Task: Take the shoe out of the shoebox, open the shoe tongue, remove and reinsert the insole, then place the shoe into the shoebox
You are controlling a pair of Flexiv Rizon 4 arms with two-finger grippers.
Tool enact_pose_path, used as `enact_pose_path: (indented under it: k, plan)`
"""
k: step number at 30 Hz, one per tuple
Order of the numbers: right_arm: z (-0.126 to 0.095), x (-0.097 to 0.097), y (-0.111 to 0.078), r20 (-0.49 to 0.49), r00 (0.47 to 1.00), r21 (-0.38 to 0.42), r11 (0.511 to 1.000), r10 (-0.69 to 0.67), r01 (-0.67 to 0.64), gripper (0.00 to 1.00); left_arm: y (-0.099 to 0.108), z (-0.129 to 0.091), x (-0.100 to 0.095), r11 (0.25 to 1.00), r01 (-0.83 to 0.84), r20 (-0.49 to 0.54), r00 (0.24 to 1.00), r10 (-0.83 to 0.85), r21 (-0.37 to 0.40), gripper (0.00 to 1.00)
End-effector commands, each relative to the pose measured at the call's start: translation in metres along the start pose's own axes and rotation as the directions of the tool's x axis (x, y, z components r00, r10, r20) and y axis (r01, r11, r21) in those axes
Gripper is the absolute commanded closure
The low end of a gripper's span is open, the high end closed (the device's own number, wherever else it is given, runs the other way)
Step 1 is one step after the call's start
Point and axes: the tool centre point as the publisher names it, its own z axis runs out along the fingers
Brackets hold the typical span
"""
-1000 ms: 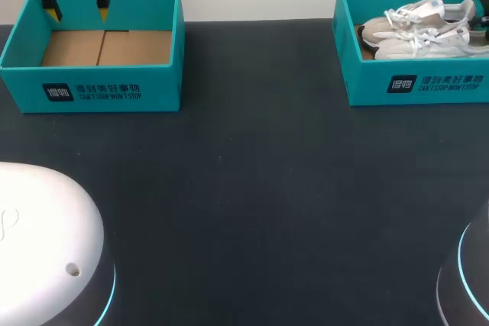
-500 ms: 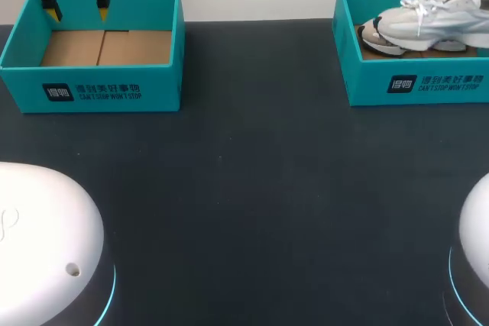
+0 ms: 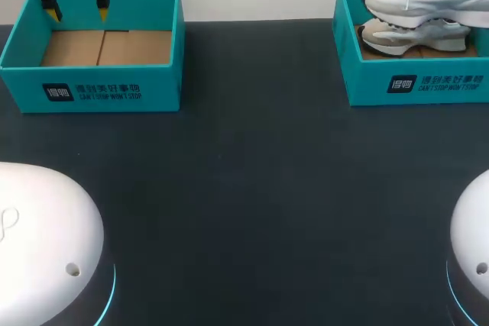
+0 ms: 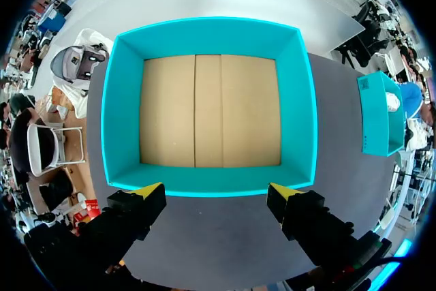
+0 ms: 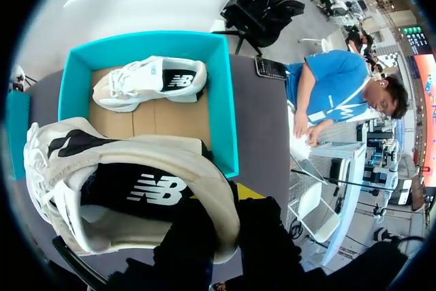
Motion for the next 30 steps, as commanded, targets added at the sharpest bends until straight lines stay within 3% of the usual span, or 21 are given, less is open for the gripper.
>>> enact_pose_path:
  k: [1, 7, 14, 23, 30]
  plan:
    - [-0.001, -0.001, 0.0, -0.002, 1.0, -0.001, 1.0, 0.0, 0.0, 1.0, 0.0, 0.0, 0.0, 1.0, 0.0, 0.0, 1.0, 0.0, 0.0, 0.0]
    - [-0.001, -0.001, 0.0, -0.002, 1.0, -0.001, 1.0, 0.0, 0.0, 1.0, 0.0, 0.0, 0.0, 1.0, 0.0, 0.0, 1.0, 0.0, 0.0, 0.0]
    - [-0.027, 0.058, -0.066, 0.092, 0.996, -0.068, 0.998, -0.004, 0.01, 1.0, 0.0, 0.0, 0.0, 1.0, 0.0, 0.0, 1.0, 0.0, 0.0, 0.0]
    - [-0.054, 0.134, -0.147, 0.072, 0.997, -0.123, 0.992, -0.008, 0.016, 1.0, 0.0, 0.0, 0.0, 1.0, 0.0, 0.0, 1.0, 0.0, 0.0, 0.0]
    - [-0.062, 0.201, -0.212, -0.031, 0.997, -0.195, 0.978, -0.074, 0.067, 1.0, 0.0, 0.0, 0.0, 1.0, 0.0, 0.0, 1.0, 0.0, 0.0, 0.0]
